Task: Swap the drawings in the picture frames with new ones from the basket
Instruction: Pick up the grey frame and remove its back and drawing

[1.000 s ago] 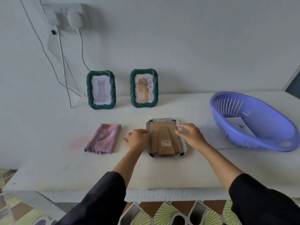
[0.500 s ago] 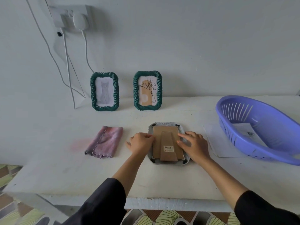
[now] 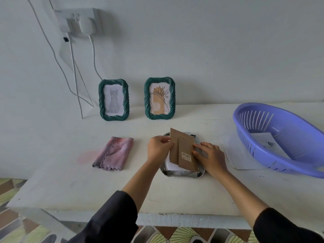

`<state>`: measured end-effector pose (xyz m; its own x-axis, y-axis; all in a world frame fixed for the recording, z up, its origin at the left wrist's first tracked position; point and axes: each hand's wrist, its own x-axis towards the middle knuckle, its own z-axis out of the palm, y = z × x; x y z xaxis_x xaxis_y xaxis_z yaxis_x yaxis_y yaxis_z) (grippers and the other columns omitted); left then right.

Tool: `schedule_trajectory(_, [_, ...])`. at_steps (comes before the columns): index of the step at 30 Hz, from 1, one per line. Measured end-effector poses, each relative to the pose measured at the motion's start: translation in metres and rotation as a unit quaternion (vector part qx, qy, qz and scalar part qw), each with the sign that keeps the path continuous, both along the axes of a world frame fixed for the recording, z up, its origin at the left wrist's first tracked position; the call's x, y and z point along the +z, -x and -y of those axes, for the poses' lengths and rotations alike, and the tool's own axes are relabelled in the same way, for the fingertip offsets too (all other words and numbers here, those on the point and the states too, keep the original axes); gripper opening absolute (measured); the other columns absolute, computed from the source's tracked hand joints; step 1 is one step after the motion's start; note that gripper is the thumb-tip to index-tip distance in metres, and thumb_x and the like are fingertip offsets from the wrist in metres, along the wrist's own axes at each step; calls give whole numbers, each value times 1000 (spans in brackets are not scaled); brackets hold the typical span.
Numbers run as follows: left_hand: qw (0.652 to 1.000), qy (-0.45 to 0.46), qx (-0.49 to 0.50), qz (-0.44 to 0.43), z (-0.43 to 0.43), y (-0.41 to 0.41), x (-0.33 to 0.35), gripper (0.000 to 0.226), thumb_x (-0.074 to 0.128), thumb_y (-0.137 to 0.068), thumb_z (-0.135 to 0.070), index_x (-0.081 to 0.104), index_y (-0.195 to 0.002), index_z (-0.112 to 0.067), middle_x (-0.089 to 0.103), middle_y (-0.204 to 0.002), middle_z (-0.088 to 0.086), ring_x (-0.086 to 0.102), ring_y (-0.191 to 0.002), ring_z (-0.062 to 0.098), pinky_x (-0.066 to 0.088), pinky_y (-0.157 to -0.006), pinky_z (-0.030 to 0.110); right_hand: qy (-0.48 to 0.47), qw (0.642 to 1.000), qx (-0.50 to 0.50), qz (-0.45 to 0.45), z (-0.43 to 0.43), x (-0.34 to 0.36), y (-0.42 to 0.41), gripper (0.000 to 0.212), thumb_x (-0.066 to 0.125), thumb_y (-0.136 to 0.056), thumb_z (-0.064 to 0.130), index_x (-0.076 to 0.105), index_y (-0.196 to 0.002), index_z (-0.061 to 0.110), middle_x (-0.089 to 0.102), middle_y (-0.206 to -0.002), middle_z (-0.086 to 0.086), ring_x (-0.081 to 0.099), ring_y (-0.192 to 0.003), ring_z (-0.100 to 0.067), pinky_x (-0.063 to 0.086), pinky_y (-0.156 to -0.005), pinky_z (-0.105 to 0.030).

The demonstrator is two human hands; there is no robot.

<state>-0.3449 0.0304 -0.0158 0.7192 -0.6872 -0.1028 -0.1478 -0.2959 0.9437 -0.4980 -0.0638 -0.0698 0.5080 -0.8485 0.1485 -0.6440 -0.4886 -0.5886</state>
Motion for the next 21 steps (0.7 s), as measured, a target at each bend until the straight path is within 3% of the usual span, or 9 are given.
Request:
schedule_trajectory(6, [997,-18,-72,-20,1,2,3,42,55,-84,0,54,-124,-15,69,-94,15,66,-84,27,54,-75,36,6,1000,-2,-2,1,-1,0,37,53,-91,37,56,-127,29,54,-133,1,45,-123,-22,35,-102,-34])
schedule_trajectory(9, [995,-21,-92,-31,1,1,5,45,44,-89,5,53,-129,-12,62,-83,12,58,-72,23,50,-65,30,10,1000,-4,3,1,-2,-1,33,49,-94,32,57,-126,30,56,-132,2,47,-121,-23,35,-100,-33])
schedule_trajectory(11, [995,-16,-91,-43,-1,0,8,44,41,-91,5,53,-130,-10,60,-96,12,60,-82,27,49,-63,25,7,1000,-2,4,1,-1,0,32,50,-93,31,58,-125,32,55,-132,2,46,-122,-22,35,-101,-34])
schedule_trajectory(12, [995,-12,-84,-50,-1,-2,10,43,41,-91,4,53,-131,-10,60,-100,11,60,-84,27,48,-59,22,3,1000,0,3,1,-1,0,32,52,-92,32,58,-124,32,54,-133,2,44,-123,-22,34,-102,-35])
schedule_trajectory(15, [997,24,-31,-68,-4,-17,18,42,40,-91,5,54,-128,-8,59,-85,4,52,-67,16,42,-54,21,-1,1000,6,-3,1,-1,1,31,56,-90,31,61,-120,34,53,-134,3,42,-126,-22,33,-106,-38])
schedule_trajectory(17, [996,41,23,-71,-9,-31,25,40,40,-90,5,57,-124,-7,59,-90,8,48,-62,11,41,-52,20,-3,1000,6,-3,0,-1,0,31,57,-89,31,61,-119,34,52,-134,3,42,-127,-20,32,-107,-38])
schedule_trajectory(21, [992,30,108,-49,-28,-65,23,35,40,-90,0,63,-114,-12,62,-99,13,58,-69,20,55,-60,25,-1,1000,1,2,0,-1,-1,31,58,-88,30,62,-118,34,53,-133,2,42,-126,-20,32,-106,-36])
